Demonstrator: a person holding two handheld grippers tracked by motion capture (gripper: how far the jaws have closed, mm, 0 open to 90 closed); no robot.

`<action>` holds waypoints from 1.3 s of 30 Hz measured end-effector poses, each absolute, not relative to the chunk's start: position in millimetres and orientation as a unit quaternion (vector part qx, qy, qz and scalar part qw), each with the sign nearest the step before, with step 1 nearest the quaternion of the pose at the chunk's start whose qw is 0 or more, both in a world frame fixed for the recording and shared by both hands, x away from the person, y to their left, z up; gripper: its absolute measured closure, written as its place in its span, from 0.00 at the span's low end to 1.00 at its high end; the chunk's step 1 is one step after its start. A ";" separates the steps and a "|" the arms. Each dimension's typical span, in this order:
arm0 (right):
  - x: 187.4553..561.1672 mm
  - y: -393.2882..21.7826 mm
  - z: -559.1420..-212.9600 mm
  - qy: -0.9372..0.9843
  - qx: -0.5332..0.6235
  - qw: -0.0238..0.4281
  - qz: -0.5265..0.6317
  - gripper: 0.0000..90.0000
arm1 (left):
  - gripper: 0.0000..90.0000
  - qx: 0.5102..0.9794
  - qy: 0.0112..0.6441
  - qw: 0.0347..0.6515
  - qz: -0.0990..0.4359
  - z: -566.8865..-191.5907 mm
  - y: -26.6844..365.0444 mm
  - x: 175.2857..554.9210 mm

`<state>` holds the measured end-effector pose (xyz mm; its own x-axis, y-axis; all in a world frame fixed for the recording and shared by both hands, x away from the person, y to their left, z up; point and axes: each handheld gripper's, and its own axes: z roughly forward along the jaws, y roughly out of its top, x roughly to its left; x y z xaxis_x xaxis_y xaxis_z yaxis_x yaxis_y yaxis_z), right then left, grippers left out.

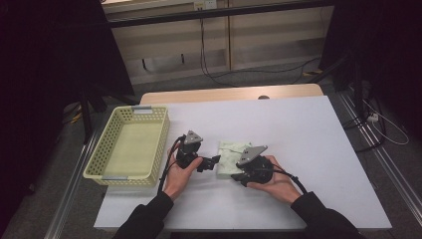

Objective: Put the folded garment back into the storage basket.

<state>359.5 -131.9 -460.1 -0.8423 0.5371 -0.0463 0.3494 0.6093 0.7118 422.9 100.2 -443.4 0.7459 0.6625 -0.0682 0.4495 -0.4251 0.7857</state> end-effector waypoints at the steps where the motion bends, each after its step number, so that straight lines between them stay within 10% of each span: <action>1: 360.7 -132.5 -460.1 0.888 0.250 0.124 0.365 0.58 | 0.06 0.836 0.333 0.418 0.127 -442.7 99.8 423.9; 27: 359.7 -133.2 -461.6 0.884 0.258 0.124 0.368 0.58 | 0.11 0.826 0.371 0.412 0.102 -440.2 76.1 473.5; 39: 359.5 -133.2 -461.8 0.883 0.260 0.124 0.370 0.58 | 0.40 0.831 0.375 0.407 0.058 -452.6 69.2 477.2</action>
<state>359.5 -133.2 -461.8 -0.8344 0.5505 -0.0261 0.3676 0.5912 0.7179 477.2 69.2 -452.6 0.7124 0.6700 -0.2089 0.5754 -0.3872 0.7204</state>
